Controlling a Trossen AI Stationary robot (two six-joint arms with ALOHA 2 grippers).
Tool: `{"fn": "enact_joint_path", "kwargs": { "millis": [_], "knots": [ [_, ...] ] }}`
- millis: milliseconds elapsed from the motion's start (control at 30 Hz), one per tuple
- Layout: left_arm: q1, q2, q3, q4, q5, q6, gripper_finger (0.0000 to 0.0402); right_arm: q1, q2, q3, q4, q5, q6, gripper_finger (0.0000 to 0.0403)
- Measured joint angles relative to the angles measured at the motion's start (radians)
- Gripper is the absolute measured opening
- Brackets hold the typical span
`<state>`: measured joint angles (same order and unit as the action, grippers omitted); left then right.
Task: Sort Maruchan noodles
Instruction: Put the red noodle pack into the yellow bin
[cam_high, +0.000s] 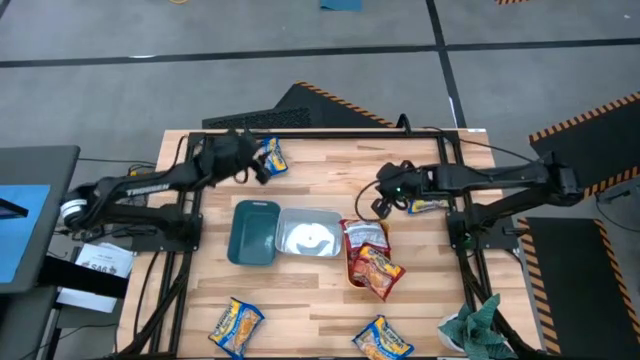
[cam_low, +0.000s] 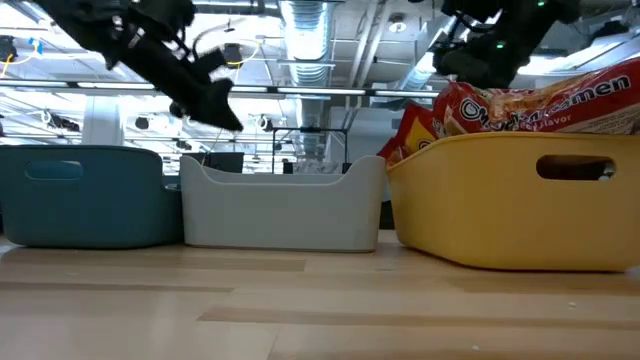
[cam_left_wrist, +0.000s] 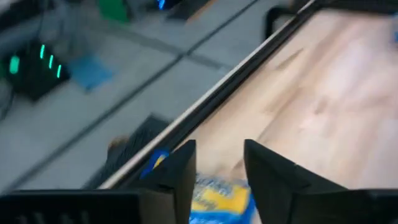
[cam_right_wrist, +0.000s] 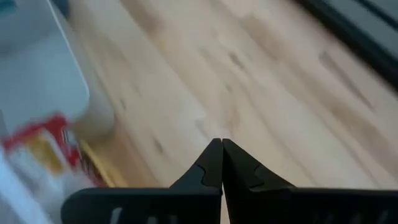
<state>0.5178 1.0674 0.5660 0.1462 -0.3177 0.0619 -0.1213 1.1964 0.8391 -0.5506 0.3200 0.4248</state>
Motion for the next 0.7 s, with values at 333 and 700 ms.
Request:
{"fn": "enact_joint_path", "kwargs": {
  "millis": [333, 700],
  "knots": [
    [0.127, 0.291, 0.162, -0.115, 0.026, -0.212, 0.0207, -0.066, 0.111, 0.0, 0.255, -0.003, -0.097, 0.0024],
    [0.129, 0.507, 0.293, -0.213, -0.08, -0.394, 0.0226, -0.082, 0.122, 0.0, 0.201, -0.003, -0.085, 0.0024]
  ]
}}
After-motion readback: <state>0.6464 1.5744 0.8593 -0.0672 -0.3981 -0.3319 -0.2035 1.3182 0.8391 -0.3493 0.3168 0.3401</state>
